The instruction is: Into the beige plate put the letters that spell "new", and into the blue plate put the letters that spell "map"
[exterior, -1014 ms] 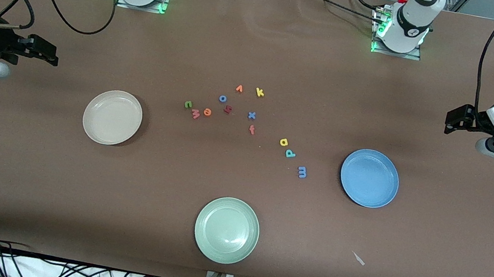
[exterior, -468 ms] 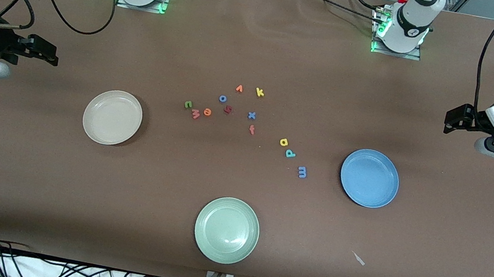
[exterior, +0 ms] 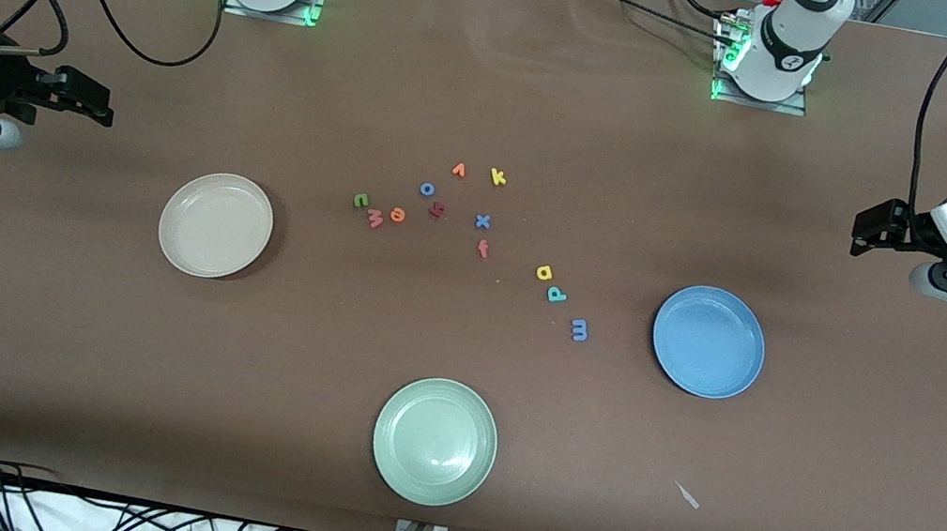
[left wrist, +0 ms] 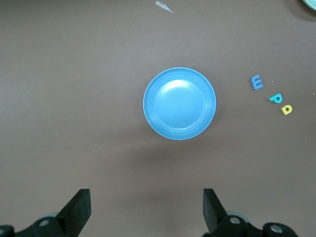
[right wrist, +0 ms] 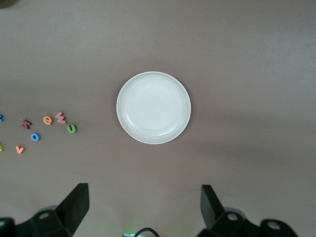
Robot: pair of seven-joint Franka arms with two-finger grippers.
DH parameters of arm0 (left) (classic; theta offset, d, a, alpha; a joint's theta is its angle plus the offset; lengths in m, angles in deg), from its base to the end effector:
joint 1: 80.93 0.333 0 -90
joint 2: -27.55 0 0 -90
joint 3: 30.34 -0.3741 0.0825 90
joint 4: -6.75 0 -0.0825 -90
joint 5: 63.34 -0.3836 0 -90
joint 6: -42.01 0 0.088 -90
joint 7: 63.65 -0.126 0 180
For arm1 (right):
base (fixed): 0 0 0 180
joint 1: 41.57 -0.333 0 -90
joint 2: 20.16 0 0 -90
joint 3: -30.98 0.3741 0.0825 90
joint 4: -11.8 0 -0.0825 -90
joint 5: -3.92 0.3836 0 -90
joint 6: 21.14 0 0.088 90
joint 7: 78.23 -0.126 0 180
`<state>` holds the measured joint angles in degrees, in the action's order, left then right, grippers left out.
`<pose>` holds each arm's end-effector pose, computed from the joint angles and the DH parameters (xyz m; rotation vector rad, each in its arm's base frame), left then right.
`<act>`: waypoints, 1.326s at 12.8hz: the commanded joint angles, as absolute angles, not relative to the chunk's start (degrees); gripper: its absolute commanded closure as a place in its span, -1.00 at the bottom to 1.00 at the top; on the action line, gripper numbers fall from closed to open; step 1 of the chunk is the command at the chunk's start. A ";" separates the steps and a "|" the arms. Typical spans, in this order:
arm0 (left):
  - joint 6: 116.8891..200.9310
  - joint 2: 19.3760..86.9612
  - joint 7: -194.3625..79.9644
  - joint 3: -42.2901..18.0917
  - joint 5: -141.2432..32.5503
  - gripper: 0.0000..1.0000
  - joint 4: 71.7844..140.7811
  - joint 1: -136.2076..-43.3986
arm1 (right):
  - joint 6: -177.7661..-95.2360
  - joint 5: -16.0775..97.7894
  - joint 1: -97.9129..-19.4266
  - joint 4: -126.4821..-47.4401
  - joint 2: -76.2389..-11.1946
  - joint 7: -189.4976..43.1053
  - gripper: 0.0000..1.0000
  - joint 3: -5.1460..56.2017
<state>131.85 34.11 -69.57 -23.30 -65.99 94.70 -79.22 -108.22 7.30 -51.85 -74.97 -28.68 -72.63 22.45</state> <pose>0.5892 -0.0447 0.6151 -3.0921 0.3069 0.1256 0.5945 0.0327 0.6012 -3.0860 -0.1965 0.2173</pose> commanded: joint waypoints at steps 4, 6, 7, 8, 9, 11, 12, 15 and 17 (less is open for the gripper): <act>130.52 34.31 -69.36 -23.22 -66.85 -1.00 93.32 -79.43 | -107.89 6.65 -51.42 -74.16 -29.04 -71.55 -1.00 22.45; 130.52 34.40 -69.36 -23.22 -66.85 -1.00 93.32 -79.35 | -107.98 7.00 -51.33 -74.16 -29.04 -71.55 -1.00 21.93; 130.52 34.32 -69.36 -23.22 -66.85 -1.00 93.32 -79.35 | -108.07 7.17 -51.33 -73.99 -28.95 -71.55 -1.00 21.75; 130.52 34.31 -69.36 -23.22 -66.85 -1.00 93.32 -79.43 | -108.07 7.35 -51.33 -73.90 -28.95 -71.55 -1.00 21.75; 130.52 34.31 -69.36 -23.22 -66.85 -1.00 93.23 -79.43 | -108.16 7.52 -51.33 -73.90 -28.95 -71.55 -1.00 21.84; 130.52 34.31 -69.36 -23.22 -66.85 -1.00 93.32 -79.35 | -108.33 7.26 -51.59 -73.90 -29.04 -71.55 -1.00 21.92; 130.52 34.31 -69.36 -23.22 -66.85 -1.00 93.23 -79.43 | -108.24 7.26 -51.59 -73.90 -29.04 -71.55 -1.00 21.92; 130.52 34.31 -69.36 -23.22 -66.85 -1.00 93.23 -79.43 | -108.24 7.26 -51.77 -73.98 -29.04 -71.64 -1.00 22.01; 130.52 34.31 -69.36 -23.22 -66.85 -1.00 93.23 -79.35 | -108.33 7.44 -51.77 -73.98 -29.04 -71.72 -1.00 22.01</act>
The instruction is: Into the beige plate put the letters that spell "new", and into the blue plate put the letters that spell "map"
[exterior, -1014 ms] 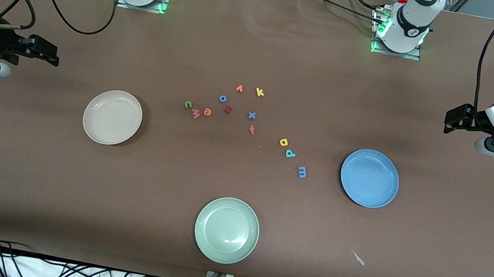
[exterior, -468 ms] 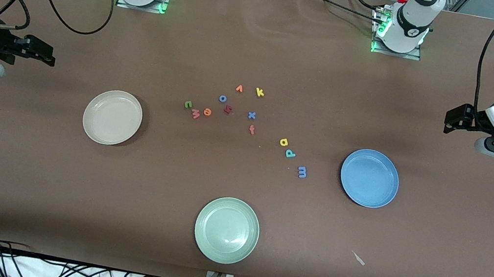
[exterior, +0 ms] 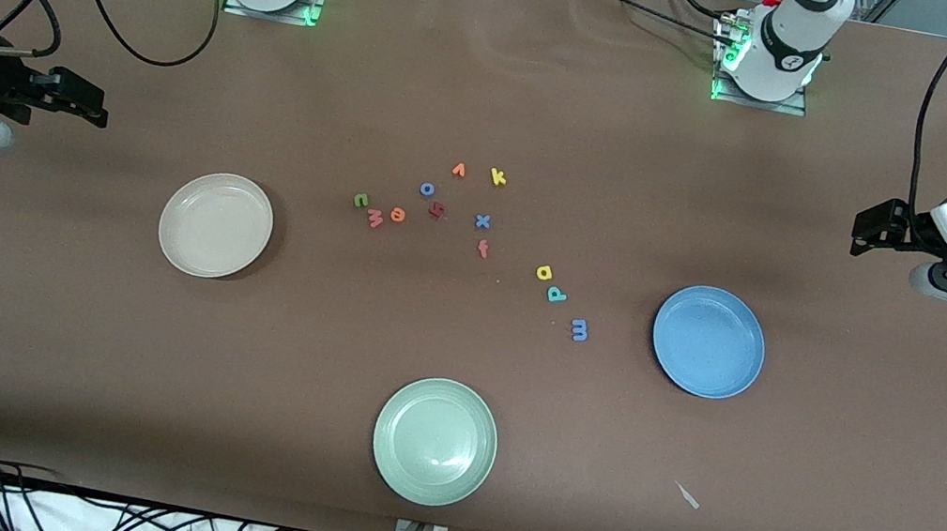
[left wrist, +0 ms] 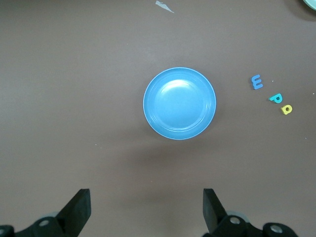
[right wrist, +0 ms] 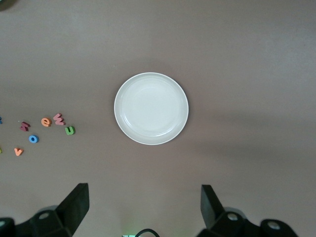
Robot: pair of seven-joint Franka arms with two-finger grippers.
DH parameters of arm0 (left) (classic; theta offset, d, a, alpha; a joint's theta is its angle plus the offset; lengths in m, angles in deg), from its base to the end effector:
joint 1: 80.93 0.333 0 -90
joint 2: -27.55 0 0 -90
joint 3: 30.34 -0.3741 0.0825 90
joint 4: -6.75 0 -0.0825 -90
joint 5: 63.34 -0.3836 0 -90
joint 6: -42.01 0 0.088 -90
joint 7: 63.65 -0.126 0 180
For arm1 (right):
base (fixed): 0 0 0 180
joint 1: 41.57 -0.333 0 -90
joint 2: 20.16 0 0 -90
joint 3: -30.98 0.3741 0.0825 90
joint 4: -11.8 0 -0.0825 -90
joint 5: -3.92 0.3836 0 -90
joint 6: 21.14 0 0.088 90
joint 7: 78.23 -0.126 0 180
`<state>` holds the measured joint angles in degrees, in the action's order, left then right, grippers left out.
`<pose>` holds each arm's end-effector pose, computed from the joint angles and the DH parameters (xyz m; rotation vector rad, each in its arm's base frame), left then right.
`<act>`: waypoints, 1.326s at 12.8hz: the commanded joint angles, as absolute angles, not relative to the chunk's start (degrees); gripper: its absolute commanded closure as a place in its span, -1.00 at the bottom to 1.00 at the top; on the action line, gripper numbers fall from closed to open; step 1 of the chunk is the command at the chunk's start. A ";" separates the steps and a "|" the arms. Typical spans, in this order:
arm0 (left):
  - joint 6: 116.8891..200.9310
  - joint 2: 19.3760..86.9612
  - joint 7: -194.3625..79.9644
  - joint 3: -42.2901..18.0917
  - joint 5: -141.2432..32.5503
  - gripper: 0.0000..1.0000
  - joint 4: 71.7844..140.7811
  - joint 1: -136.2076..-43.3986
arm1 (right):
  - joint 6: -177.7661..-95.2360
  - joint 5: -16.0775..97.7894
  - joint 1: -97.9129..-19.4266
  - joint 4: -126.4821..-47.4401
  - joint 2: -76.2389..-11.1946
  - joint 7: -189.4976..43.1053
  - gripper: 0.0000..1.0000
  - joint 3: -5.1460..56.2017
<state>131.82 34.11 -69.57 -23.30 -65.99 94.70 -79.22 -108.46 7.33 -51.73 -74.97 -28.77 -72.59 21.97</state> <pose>0.5891 -0.0447 0.6151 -3.0921 0.3069 0.1264 0.5958 0.0270 0.6007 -3.0876 -0.1812 0.2127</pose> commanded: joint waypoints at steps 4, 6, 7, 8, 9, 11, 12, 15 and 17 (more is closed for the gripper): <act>130.52 34.31 -69.36 -23.22 -66.85 -1.00 93.23 -79.35 | -109.47 6.73 -53.00 -74.33 -30.27 -72.52 -1.00 22.28; 130.52 34.31 -69.36 -23.13 -66.85 -1.00 93.23 -79.43 | -109.56 6.82 -53.08 -74.34 -30.27 -72.51 -1.00 22.19; 130.52 34.31 -69.36 -23.13 -66.85 -1.00 93.23 -79.43 | -109.65 6.91 -53.09 -74.34 -30.27 -72.52 -1.00 22.19; 130.52 34.31 -69.36 -23.22 -66.85 -1.00 93.23 -79.43 | -110.00 7.17 -53.17 -74.42 -30.27 -72.60 -1.00 22.28; 130.52 34.31 -69.36 -23.22 -66.85 -1.00 93.23 -79.43 | -110.18 7.44 -53.17 -74.60 -30.27 -72.60 -1.00 22.28; 130.52 34.40 -69.45 -23.13 -66.77 -1.00 93.14 -79.43 | -110.44 7.18 -54.83 -75.30 -30.19 -73.56 -1.00 22.36; 130.60 34.49 -69.45 -23.13 -66.77 -1.00 93.06 -79.61 | -111.05 7.09 -55.28 -75.56 -30.18 -74.70 -1.00 22.36; 131.04 34.75 -69.37 -23.13 -65.29 -1.00 92.97 -80.49 | -113.33 7.09 -57.74 -77.31 -30.19 -77.86 -1.00 22.36; 131.40 36.85 -69.36 -23.13 -64.39 -1.00 92.97 -81.62 | -115.70 7.26 -59.32 -80.20 -29.75 -80.76 -1.00 22.71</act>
<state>131.85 34.33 -69.58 -23.04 -65.32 94.67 -80.43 -113.11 7.37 -58.12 -76.87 -30.85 -78.00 22.50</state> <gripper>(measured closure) 0.000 0.000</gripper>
